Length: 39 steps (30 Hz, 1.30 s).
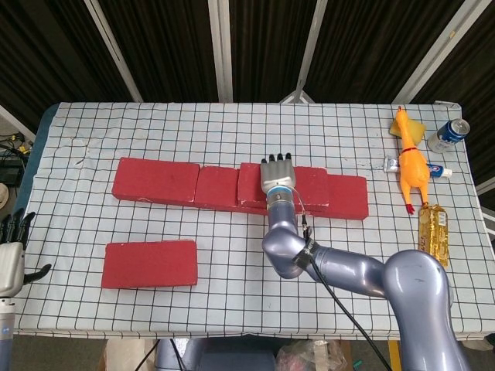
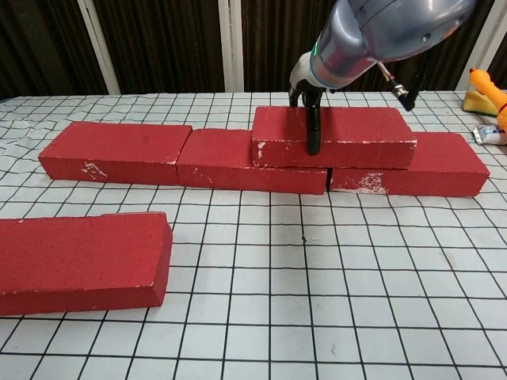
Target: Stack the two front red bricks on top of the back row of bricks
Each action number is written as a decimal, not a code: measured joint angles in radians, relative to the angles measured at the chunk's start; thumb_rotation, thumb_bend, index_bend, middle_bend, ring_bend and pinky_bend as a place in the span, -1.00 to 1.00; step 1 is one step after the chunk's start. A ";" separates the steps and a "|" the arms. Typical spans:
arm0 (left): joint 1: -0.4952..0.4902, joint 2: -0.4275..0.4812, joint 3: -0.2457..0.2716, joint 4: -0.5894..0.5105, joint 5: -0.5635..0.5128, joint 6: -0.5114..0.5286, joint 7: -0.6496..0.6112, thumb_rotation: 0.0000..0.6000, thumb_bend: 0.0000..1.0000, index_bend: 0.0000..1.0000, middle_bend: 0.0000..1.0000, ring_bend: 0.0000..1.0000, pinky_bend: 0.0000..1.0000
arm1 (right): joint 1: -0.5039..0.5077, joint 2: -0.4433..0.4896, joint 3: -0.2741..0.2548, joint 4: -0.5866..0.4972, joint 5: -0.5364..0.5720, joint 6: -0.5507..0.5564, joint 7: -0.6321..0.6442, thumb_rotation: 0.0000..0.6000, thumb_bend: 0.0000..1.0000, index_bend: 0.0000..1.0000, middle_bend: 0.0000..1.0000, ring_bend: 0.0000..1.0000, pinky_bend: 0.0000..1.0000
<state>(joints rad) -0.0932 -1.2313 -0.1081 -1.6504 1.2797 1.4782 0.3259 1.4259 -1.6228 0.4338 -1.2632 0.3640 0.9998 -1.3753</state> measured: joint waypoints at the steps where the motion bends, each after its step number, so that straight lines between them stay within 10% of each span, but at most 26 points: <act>1: 0.000 0.000 0.000 0.000 0.000 0.000 0.000 1.00 -1.00 -0.81 -1.00 -1.00 -0.83 | -0.001 0.001 0.002 -0.002 -0.001 0.000 0.000 1.00 -0.68 -0.80 -0.99 -1.00 -1.00; 22: 0.000 0.006 0.001 -0.002 0.002 0.002 -0.012 1.00 -1.00 -0.81 -1.00 -1.00 -0.83 | -0.035 0.080 0.036 -0.126 -0.005 0.030 0.009 1.00 -0.68 -0.91 -1.00 -1.00 -1.00; 29: 0.001 0.018 0.014 -0.004 0.036 0.000 -0.049 1.00 -1.00 -0.81 -1.00 -1.00 -0.83 | -0.112 0.225 0.047 -0.363 -0.085 0.069 0.090 1.00 -0.68 -0.91 -1.00 -1.00 -1.00; 39: 0.005 0.046 0.044 -0.032 0.082 -0.016 -0.100 1.00 -1.00 -0.84 -1.00 -1.00 -0.83 | -0.430 0.570 -0.008 -0.785 -0.508 0.073 0.395 1.00 -0.68 -0.91 -1.00 -1.00 -1.00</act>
<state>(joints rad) -0.0882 -1.1857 -0.0642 -1.6829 1.3613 1.4621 0.2262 0.9961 -1.0530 0.4259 -2.0480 -0.1437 1.0732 -0.9802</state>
